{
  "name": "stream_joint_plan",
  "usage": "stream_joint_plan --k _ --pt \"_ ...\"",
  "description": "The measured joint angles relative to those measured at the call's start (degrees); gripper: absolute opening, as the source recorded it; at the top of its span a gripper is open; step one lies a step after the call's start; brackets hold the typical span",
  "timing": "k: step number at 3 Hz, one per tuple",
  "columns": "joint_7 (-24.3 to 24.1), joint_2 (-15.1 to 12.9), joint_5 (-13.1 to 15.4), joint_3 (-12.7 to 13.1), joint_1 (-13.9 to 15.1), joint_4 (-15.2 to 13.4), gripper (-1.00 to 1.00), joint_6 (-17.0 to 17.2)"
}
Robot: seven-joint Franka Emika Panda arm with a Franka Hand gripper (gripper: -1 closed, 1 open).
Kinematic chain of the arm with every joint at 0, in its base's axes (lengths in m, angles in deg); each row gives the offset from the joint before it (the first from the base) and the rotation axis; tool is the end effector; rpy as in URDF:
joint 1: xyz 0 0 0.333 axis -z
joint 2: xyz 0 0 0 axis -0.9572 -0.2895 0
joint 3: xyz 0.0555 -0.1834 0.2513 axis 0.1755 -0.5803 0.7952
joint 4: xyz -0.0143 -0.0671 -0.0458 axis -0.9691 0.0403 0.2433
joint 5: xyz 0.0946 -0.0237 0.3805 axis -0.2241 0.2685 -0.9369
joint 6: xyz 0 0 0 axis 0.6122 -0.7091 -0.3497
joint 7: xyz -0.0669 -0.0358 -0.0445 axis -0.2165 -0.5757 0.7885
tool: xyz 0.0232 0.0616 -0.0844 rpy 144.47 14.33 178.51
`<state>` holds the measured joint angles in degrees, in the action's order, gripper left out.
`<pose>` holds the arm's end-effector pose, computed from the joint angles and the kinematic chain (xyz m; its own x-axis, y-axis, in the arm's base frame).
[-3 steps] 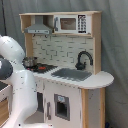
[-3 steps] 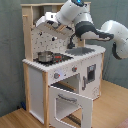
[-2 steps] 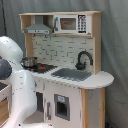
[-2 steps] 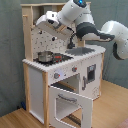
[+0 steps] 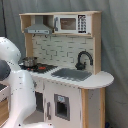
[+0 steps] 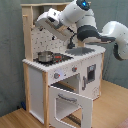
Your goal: Play with the kitchen
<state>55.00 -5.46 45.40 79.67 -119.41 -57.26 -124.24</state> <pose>0.3396 0.6358 0.7052 -0.0679 0.9968 0.0429 0.5476 0.0013 0.8368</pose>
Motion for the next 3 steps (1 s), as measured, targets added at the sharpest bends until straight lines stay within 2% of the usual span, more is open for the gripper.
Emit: stream_joint_plan --k 1,3 --pt "-4.63 0.00 3.84 -0.01 -0.66 -0.98 1.00 0.02" --pt "-13.30 0.29 10.60 -0.01 -0.76 -5.85 1.00 0.74"
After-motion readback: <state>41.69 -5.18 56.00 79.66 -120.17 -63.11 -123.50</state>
